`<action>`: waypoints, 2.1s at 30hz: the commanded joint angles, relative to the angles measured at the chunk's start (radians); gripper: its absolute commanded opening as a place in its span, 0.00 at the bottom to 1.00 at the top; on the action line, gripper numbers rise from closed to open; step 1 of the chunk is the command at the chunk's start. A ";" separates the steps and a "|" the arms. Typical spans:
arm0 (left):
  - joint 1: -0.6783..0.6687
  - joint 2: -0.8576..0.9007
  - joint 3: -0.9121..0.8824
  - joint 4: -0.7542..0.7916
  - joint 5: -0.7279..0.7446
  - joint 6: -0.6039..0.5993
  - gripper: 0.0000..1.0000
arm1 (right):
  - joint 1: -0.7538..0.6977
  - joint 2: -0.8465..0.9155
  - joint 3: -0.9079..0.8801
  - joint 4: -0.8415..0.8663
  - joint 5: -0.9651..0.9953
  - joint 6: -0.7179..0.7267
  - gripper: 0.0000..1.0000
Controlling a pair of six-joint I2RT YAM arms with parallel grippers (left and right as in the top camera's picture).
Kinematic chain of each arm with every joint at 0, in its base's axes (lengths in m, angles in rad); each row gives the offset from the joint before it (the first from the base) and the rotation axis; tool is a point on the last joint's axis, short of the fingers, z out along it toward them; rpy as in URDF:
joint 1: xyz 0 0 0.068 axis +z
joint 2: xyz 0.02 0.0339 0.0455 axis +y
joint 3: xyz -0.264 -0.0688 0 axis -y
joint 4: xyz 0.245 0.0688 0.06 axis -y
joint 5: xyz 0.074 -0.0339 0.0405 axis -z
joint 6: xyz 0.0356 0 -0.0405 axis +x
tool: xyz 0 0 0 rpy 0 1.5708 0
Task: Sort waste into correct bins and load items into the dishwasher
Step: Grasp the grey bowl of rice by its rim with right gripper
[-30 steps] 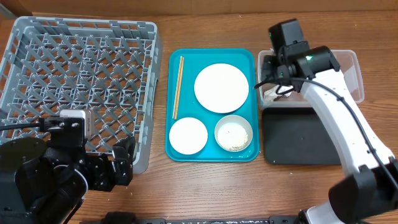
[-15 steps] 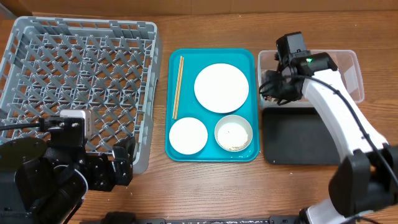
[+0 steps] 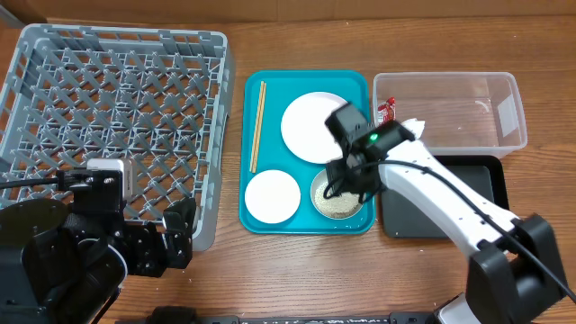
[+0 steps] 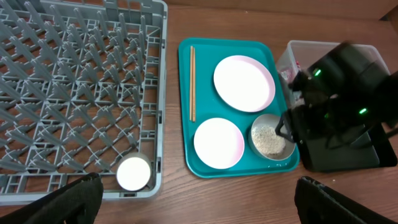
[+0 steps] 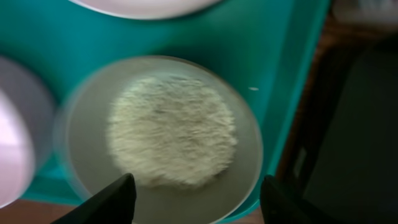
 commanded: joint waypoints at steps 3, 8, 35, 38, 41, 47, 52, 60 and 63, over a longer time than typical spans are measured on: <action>-0.005 0.003 0.002 0.005 0.000 0.015 1.00 | -0.020 0.009 -0.098 0.141 0.030 0.006 0.64; -0.005 0.003 0.002 0.005 0.000 0.015 1.00 | -0.011 0.009 -0.101 0.167 -0.008 -0.066 0.59; -0.005 0.003 0.002 0.004 0.000 0.015 1.00 | -0.111 -0.030 -0.089 0.063 -0.063 -0.083 0.44; -0.005 0.003 0.002 0.004 0.000 0.015 1.00 | -0.101 -0.042 -0.088 0.061 -0.134 -0.140 0.40; -0.005 0.003 0.002 0.004 0.000 0.015 1.00 | -0.059 -0.069 -0.084 0.071 -0.135 -0.151 0.40; -0.005 0.003 0.002 0.004 0.000 0.015 1.00 | 0.085 -0.079 -0.085 0.107 -0.135 -0.214 0.45; -0.005 0.003 0.002 0.004 0.000 0.015 1.00 | 0.168 -0.050 -0.088 0.165 -0.097 -0.243 0.45; -0.005 0.003 0.002 0.004 0.000 0.015 1.00 | 0.177 0.047 -0.089 0.230 -0.110 -0.289 0.40; -0.005 0.003 0.002 0.004 0.000 0.015 1.00 | 0.177 0.087 -0.088 0.220 -0.109 -0.291 0.40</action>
